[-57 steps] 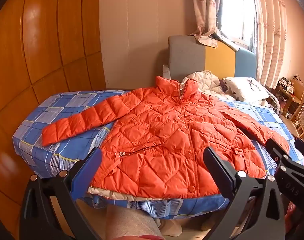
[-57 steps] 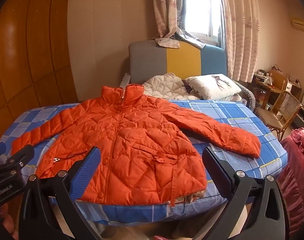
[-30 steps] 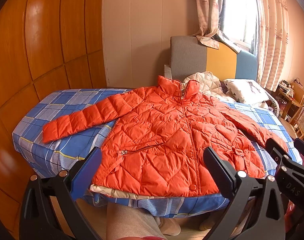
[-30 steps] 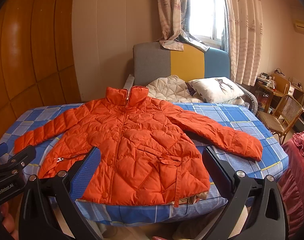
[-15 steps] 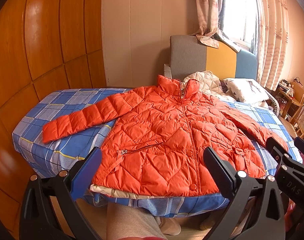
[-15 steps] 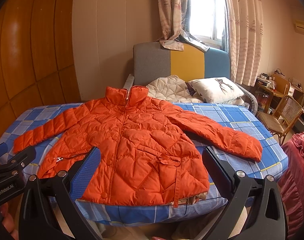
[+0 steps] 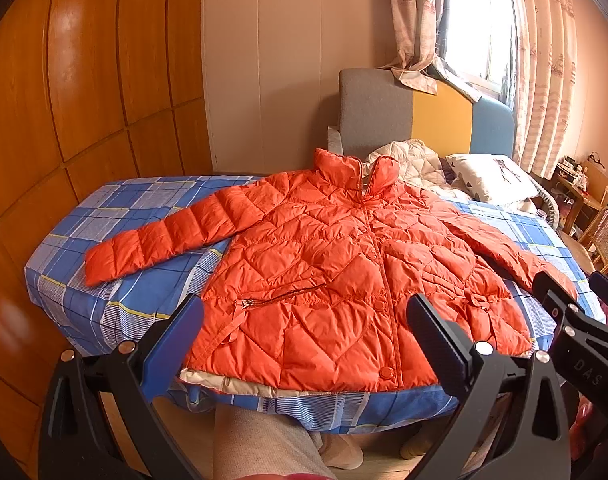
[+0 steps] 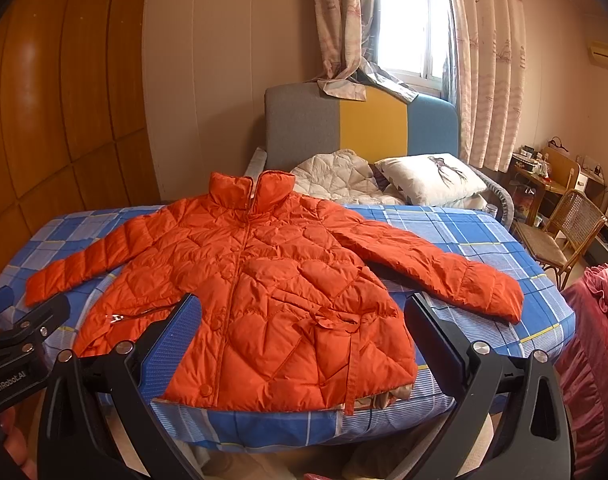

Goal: Fold large clothes

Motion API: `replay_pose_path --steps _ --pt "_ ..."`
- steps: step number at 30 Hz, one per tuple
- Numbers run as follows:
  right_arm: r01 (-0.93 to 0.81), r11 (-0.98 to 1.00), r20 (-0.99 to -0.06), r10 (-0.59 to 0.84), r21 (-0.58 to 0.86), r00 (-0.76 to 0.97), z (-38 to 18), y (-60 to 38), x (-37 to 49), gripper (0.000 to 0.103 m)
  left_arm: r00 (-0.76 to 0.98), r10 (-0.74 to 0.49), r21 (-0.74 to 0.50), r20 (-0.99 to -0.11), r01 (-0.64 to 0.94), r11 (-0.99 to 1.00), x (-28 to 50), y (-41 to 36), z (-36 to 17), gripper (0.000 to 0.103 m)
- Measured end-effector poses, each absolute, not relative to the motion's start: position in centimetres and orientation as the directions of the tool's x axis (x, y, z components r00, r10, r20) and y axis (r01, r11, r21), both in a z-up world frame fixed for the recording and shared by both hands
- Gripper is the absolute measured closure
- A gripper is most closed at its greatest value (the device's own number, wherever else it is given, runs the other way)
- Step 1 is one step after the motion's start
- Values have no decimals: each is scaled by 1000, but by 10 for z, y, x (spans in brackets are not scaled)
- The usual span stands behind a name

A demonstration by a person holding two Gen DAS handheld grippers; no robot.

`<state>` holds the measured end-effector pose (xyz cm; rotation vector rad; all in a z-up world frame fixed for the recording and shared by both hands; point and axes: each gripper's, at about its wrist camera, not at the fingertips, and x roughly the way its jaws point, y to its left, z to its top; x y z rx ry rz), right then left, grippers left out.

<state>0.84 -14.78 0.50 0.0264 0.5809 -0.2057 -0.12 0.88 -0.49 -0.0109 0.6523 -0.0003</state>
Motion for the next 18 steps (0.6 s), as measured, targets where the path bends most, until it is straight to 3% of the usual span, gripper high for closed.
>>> replay_pose_path --steps 18 --pt "198 980 -555 -182 -31 812 3 -148 9 3 790 -5 -9 -613 -1 1000 -2 10 -5 2"
